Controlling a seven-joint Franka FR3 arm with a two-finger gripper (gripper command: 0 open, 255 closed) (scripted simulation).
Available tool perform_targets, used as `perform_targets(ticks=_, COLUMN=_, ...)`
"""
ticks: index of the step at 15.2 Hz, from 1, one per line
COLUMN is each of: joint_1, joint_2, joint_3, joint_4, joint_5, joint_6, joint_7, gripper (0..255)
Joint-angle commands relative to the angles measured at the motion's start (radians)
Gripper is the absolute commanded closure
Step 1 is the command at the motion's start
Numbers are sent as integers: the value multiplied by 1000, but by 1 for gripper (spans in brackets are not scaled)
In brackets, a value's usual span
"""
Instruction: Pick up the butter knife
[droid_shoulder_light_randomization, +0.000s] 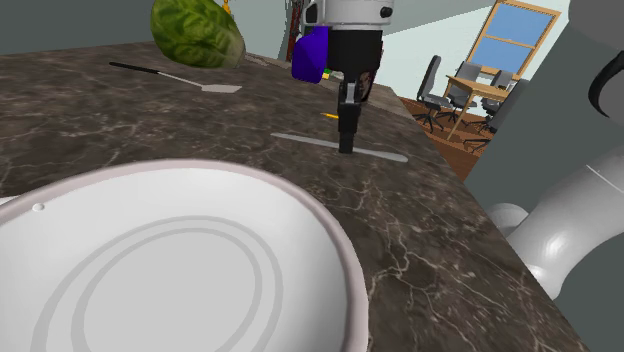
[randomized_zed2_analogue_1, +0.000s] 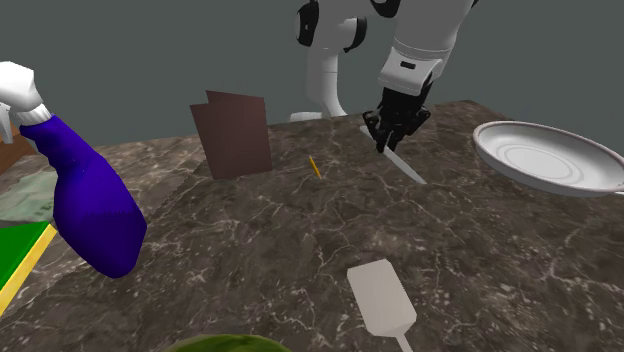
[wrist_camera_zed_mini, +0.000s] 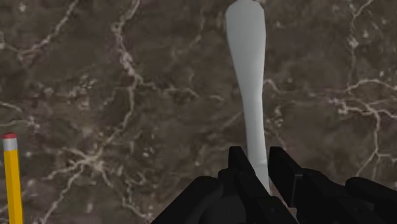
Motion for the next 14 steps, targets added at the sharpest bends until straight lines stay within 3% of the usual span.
perform_targets(ticks=1, joint_1=0, joint_2=11, joint_3=2, joint_4=36, joint_5=-1, joint_6=-26, joint_7=4, gripper=255)
perform_targets(ticks=12, joint_1=-2, joint_2=88, joint_3=10, joint_4=269, joint_5=-17, joint_6=-186, joint_7=29, gripper=255)
perform_targets(ticks=14, joint_1=-2, joint_2=89, joint_3=10, joint_4=273, joint_5=-17, joint_6=-188, joint_7=30, gripper=255)
